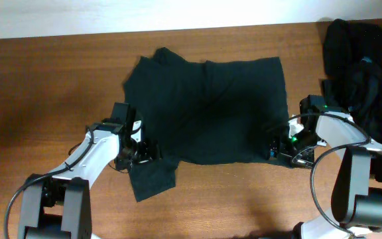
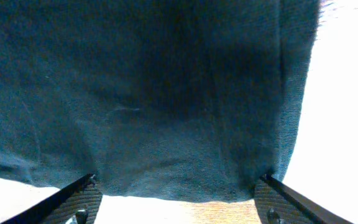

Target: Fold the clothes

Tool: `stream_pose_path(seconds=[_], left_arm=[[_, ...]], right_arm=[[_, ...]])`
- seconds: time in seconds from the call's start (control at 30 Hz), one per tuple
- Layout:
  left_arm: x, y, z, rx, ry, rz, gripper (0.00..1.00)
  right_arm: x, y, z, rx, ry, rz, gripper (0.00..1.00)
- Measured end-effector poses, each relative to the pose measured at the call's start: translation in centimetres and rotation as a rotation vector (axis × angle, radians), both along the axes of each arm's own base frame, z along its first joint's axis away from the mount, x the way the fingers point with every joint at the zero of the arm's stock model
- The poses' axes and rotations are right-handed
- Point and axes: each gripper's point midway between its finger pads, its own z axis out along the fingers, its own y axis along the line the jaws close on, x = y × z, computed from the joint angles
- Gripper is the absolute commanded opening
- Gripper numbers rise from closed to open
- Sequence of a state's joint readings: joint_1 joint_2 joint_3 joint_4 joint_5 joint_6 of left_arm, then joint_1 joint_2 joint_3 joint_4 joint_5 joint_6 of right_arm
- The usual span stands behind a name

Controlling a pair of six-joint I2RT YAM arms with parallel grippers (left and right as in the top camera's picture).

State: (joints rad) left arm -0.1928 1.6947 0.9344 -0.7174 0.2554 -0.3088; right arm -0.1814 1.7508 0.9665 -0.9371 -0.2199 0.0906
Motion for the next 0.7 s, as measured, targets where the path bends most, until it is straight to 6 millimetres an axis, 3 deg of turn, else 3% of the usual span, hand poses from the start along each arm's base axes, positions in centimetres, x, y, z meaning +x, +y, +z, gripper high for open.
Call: stream_pose_path(seconds=[0.1,0.2,0.3,0.7], left_arm=[[0.0,0.0,0.0,0.0,-0.001,-0.002,0.99],[0.0,0.0,0.0,-0.001,-0.001,-0.003,0.95],[0.0,0.0,0.0,-0.003,0.001,-0.004,0.89],[-1.2,0.6,-0.2,0.032,0.047,-0.001,0.89]], right_arm=[[-0.1,-0.3,-0.1,-0.016,0.002,-0.001,0.67],[-0.1,-0.4,-0.2,-0.023,0.003,0.0,0.64],[-0.2,-0.5,-0.2,-0.03,0.005,0.002,0.63],[-0.2,-0.5,-0.2,-0.032,0.005,0.002,0.63]])
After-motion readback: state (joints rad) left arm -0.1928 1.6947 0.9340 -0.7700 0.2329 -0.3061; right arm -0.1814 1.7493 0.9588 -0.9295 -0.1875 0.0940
